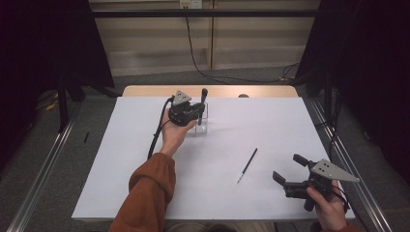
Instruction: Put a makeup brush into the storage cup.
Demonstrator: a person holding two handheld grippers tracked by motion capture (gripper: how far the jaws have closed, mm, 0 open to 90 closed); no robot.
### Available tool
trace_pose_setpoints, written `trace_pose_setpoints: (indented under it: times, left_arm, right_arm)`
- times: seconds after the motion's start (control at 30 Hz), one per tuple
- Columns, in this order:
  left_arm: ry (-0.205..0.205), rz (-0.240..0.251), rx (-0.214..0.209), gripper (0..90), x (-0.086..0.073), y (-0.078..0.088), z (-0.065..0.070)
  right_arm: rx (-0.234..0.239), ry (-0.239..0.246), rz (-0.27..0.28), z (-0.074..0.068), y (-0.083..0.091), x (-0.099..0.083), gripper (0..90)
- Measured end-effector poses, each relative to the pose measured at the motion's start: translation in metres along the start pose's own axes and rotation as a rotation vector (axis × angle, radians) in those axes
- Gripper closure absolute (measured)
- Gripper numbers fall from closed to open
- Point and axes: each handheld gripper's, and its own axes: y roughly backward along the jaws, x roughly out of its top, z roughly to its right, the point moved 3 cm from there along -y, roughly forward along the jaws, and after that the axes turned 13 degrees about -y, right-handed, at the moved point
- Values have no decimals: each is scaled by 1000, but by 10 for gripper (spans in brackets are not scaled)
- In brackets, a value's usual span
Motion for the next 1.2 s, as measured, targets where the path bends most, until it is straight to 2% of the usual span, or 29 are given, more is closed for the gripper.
trace_pose_setpoints:
  times: [0.13,0.27,0.43,0.53,0.63,0.7,0.77,0.8,0.9,0.97,1.1,1.2]
  left_arm:
    - [15,7,0,742,1,1,-1]
    - [3,-2,-3,682,1,3,-2]
    - [3,15,-6,631,4,6,0]
    - [12,21,-10,567,6,9,0]
    - [21,-4,-1,481,6,12,0]
    - [52,9,-9,412,7,15,0]
    - [38,-8,8,323,6,19,1]
    - [33,-8,0,304,5,21,1]
    - [47,-28,3,204,3,25,0]
    - [70,-3,-4,196,3,30,-1]
    - [38,-20,9,120,3,37,1]
    - [52,-7,3,81,3,44,3]
  right_arm:
    - [2,-3,1,0,0,0,0]
    - [3,-1,0,0,0,0,0]
    - [3,-5,0,-1,0,0,0]
    - [3,-6,0,-1,0,0,0]
    - [2,-5,1,-1,0,0,0]
    - [1,-5,1,-1,0,0,0]
    - [0,-3,1,-1,-1,0,0]
    - [0,-4,2,-1,-1,0,0]
    - [-1,-4,1,-1,-1,0,0]
    - [-2,-3,4,-1,-1,0,0]
    - [-7,-7,2,0,-1,0,0]
    - [-9,-8,3,1,-1,1,0]
